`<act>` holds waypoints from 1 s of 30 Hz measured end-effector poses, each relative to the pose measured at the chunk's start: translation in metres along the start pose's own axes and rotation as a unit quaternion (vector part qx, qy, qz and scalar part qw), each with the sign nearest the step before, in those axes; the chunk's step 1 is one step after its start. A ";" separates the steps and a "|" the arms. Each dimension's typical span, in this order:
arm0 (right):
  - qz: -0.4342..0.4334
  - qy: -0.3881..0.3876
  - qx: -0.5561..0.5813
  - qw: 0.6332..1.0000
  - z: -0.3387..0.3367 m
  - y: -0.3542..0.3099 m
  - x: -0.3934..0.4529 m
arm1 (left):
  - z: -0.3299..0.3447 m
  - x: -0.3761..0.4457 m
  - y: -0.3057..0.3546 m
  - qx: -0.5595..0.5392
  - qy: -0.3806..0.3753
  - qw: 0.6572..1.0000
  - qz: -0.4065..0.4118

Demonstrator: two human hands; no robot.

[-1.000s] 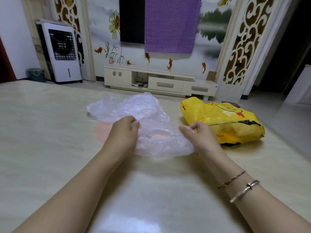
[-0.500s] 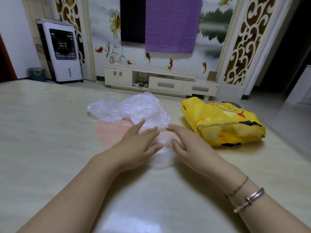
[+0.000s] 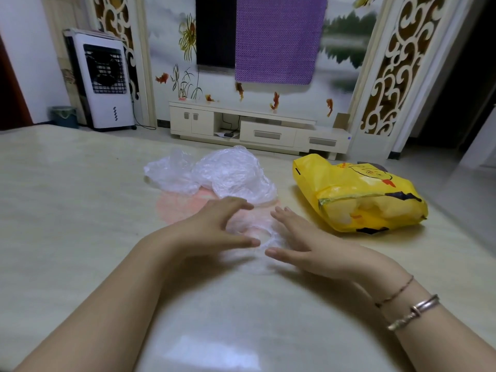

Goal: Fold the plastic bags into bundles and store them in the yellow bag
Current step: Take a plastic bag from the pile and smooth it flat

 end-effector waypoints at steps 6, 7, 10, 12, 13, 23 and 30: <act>-0.035 -0.015 -0.003 0.999 -0.019 -0.015 -0.014 | -0.012 0.001 -0.004 -0.094 -0.007 0.995 -0.010; -0.034 -0.025 -0.014 0.999 -0.017 -0.015 -0.015 | -0.007 0.000 -0.009 -0.079 -0.024 0.996 -0.024; -0.026 -0.025 -0.026 0.999 -0.014 -0.015 -0.015 | -0.001 -0.002 -0.019 -0.045 -0.053 0.996 -0.059; -0.038 0.007 -0.053 0.998 -0.015 -0.016 -0.010 | -0.001 -0.004 -0.020 -0.033 -0.061 0.995 -0.076; -0.045 0.034 -0.061 0.997 -0.017 -0.016 -0.007 | -0.001 -0.005 -0.019 -0.028 -0.069 0.994 -0.082; 0.100 0.222 0.126 0.962 -0.027 0.024 0.014 | -0.013 0.001 -0.019 -0.034 0.014 0.996 -0.082; 0.123 0.264 0.029 0.956 -0.025 0.027 0.016 | -0.020 0.013 -0.030 0.010 0.112 0.989 -0.095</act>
Point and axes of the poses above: each hand's wrist, its own x-axis towards the middle knuckle, its own z-axis out of the palm, y = z × x, the point moved 9 cm from there along x, towards the middle knuckle, and after that the axes turned 8 degrees about y, right-handed, at the moved point
